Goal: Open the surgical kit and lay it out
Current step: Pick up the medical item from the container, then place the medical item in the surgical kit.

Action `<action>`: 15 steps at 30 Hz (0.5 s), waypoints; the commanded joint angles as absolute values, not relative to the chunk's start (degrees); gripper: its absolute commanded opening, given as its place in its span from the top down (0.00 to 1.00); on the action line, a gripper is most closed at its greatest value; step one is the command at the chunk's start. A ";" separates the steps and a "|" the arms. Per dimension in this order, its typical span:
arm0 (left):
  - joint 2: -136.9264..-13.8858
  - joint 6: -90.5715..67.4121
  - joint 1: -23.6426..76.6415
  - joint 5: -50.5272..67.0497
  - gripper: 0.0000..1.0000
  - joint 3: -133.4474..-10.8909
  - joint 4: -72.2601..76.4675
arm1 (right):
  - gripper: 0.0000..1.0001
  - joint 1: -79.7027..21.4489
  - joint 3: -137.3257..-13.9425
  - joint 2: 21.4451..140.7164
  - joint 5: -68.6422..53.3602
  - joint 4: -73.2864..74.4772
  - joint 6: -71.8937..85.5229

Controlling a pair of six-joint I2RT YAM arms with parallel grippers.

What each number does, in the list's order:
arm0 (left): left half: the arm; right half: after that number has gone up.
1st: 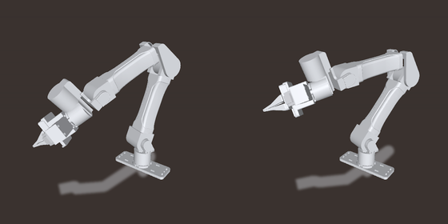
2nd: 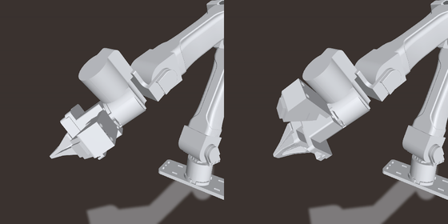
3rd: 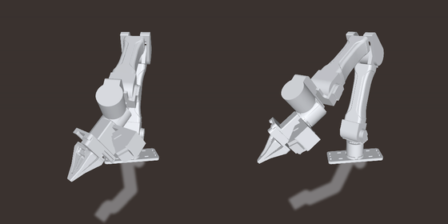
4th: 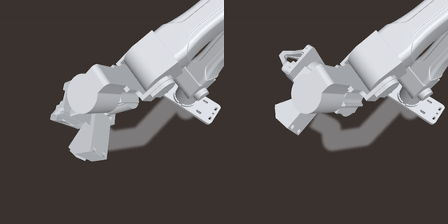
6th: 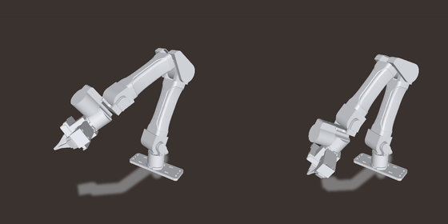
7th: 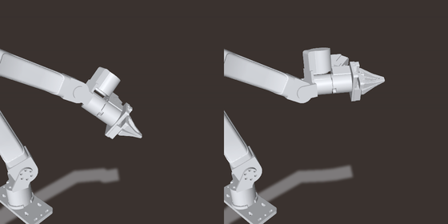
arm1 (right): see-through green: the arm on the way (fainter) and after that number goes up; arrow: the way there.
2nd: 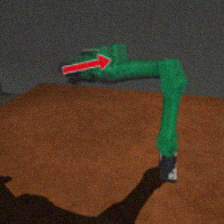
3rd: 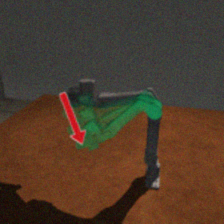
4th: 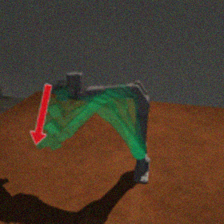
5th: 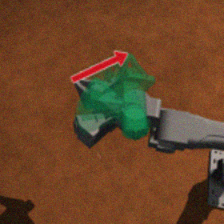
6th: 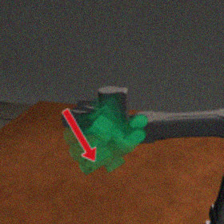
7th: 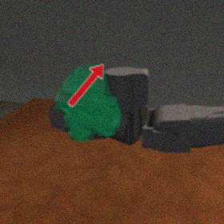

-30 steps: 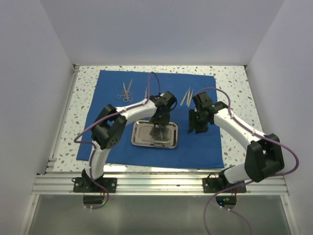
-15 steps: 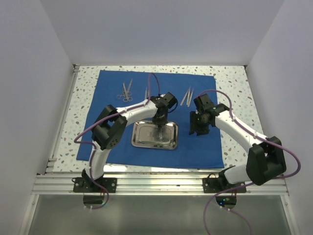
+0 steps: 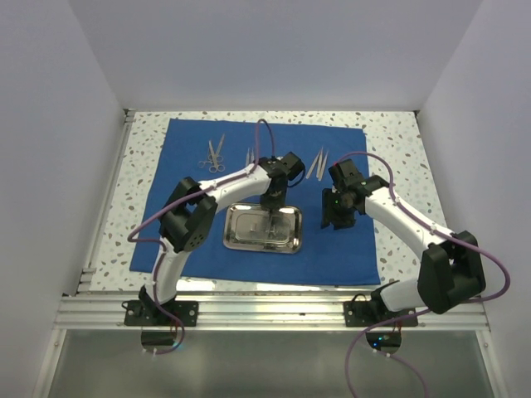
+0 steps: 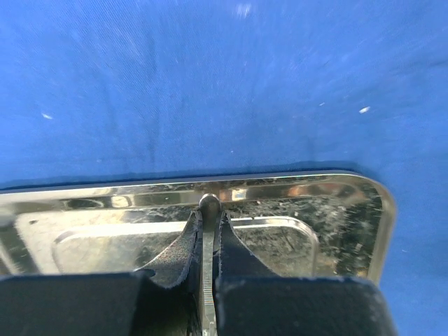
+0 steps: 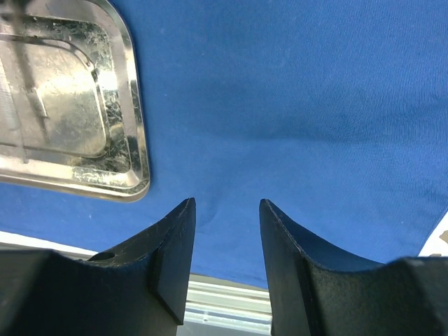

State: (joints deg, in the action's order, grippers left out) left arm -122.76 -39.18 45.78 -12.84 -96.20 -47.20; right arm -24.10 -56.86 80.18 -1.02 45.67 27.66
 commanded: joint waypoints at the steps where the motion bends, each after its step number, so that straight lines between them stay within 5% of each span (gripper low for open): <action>1: -121.64 -37.09 45.79 -16.95 1.00 -103.60 -52.46 | 0.54 -24.26 -58.71 78.93 -0.44 46.06 28.39; 15: -133.14 -26.82 34.12 -26.19 1.00 -121.10 -44.86 | 0.54 -24.17 -59.33 80.68 -0.09 47.46 27.60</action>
State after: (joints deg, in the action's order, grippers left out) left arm -128.90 -31.46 38.79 -22.04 -116.18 -49.80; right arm -24.10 -57.25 80.31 -0.97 45.98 27.86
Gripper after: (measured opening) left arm 0.037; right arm 0.458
